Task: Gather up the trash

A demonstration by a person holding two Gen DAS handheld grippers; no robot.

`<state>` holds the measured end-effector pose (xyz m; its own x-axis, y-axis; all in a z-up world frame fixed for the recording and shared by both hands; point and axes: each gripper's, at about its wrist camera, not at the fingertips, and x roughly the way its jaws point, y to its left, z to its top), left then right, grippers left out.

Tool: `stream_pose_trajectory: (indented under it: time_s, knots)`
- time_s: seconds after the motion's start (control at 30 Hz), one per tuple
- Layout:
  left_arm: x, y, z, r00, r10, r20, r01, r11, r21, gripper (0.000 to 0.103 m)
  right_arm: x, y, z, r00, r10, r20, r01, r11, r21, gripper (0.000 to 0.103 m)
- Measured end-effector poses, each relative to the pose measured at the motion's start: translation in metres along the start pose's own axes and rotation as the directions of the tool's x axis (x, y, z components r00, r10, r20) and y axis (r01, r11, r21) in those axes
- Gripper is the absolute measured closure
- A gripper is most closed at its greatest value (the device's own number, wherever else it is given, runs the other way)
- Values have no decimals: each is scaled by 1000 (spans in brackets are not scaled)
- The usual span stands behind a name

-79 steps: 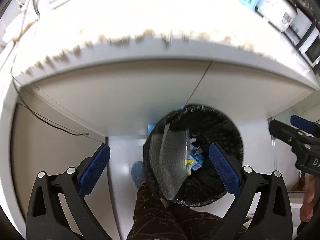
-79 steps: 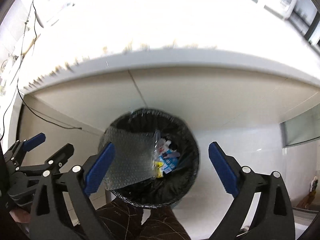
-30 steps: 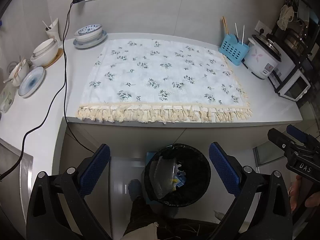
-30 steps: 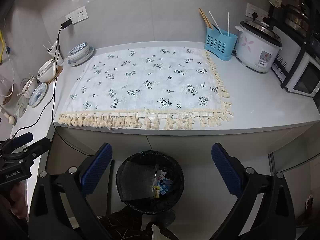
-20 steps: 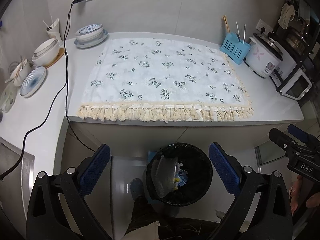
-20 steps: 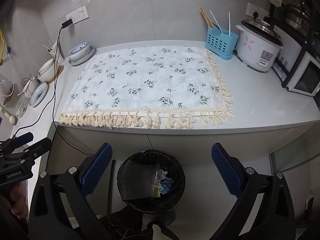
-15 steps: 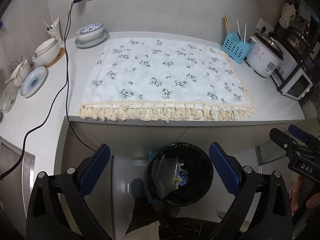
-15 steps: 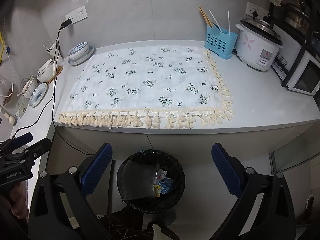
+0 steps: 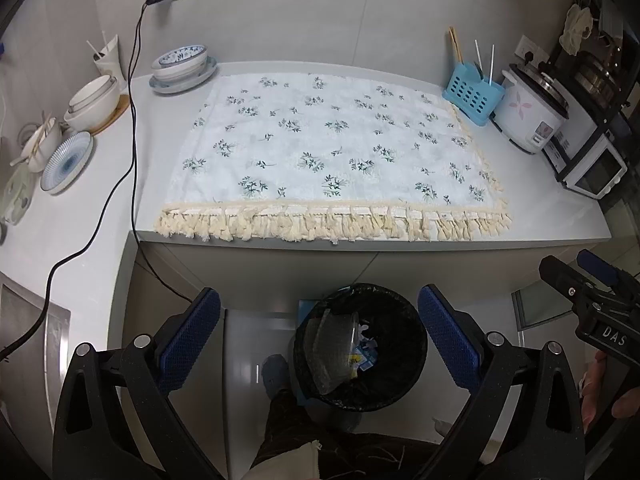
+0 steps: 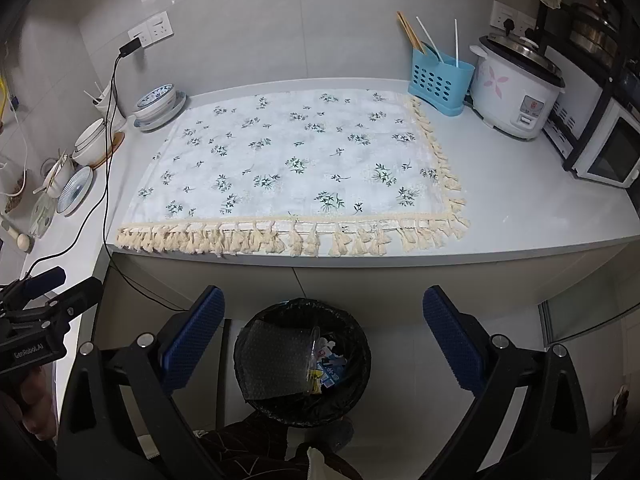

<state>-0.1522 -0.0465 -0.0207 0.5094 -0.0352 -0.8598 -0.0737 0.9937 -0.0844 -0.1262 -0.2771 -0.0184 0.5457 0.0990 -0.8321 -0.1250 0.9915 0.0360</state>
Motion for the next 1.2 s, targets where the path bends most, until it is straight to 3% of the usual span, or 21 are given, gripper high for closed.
stream_pose_trajectory:
  time_s: [1.2]
  knots:
    - [3, -7, -1, 1000, -17, 3, 17, 1000, 16, 6, 2, -2, 1, 1000, 1, -5, -1, 1000, -3, 8]
